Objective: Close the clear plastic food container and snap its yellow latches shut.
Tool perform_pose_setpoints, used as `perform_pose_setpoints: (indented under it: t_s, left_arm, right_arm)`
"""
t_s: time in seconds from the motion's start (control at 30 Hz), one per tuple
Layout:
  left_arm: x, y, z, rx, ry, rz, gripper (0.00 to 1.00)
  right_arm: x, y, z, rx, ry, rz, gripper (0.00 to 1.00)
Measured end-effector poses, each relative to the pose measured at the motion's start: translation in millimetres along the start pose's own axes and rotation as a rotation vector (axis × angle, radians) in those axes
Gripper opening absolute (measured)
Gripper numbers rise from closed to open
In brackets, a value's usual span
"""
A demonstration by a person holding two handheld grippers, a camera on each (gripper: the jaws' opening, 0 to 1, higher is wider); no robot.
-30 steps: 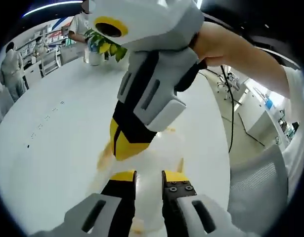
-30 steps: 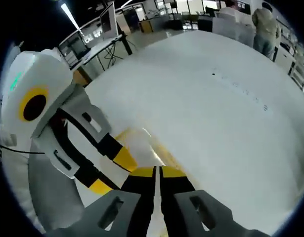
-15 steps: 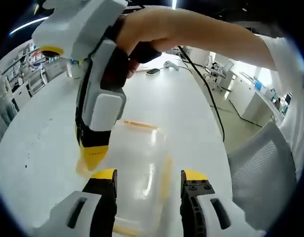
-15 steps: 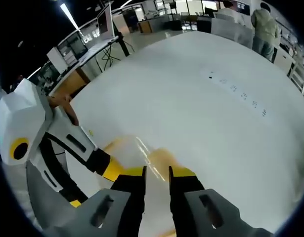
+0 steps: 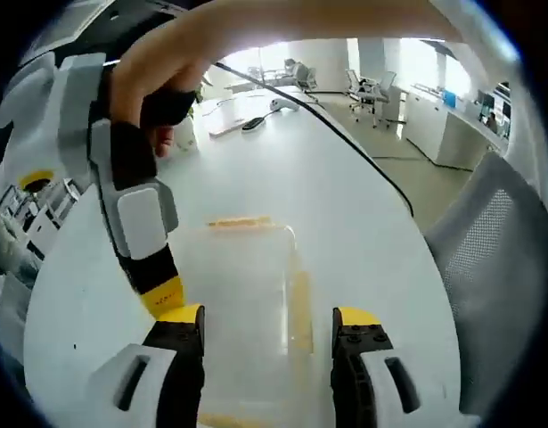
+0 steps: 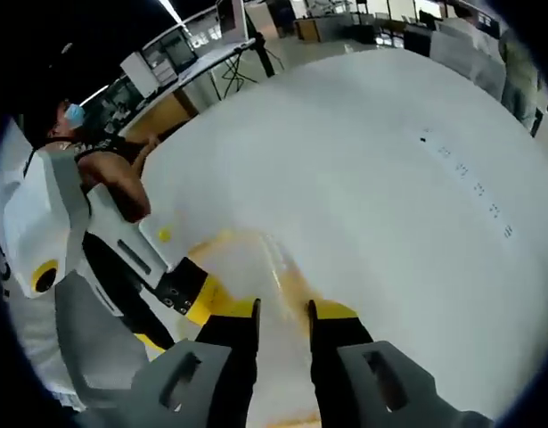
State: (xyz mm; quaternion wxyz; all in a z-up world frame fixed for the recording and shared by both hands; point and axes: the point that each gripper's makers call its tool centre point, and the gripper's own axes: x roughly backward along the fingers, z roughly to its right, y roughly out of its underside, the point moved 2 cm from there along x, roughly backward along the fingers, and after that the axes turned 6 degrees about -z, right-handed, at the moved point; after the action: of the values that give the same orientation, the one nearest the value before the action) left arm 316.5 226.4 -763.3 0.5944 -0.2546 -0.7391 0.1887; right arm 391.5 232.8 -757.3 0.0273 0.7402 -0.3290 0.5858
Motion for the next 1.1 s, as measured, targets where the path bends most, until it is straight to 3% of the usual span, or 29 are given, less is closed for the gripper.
perform_pose_setpoints:
  t_s: [0.17, 0.2, 0.23, 0.47, 0.7, 1.1]
  left_arm:
    - [-1, 2.0, -3.4, -0.048, -0.058, -0.013, 0.44]
    - [-1, 2.1, -3.3, -0.093, -0.068, -0.015, 0.44]
    - [-1, 3.9, 0.2, -0.068, -0.06, -0.02, 0.44]
    - [-5, 5.5, 3.3, -0.167, -0.116, -0.049, 0.45]
    - [-4, 7.5, 3.5, -0.137, -0.135, -0.017, 0.41]
    - [-6, 5.7, 5.4, -0.111, -0.166, -0.058, 0.37]
  right_arm:
    - [-4, -1.5, -2, -0.01, -0.021, -0.016, 0.21]
    - [-4, -1.5, -2, -0.009, -0.021, -0.016, 0.21]
    - [-5, -1.3, -3, -0.003, -0.024, -0.017, 0.21]
    - [-8, -0.8, -3, -0.043, -0.046, -0.024, 0.23]
    - [-11, 1.6, -3, -0.068, -0.063, -0.025, 0.22]
    - [-12, 4.3, -4, -0.087, -0.073, -0.017, 0.2]
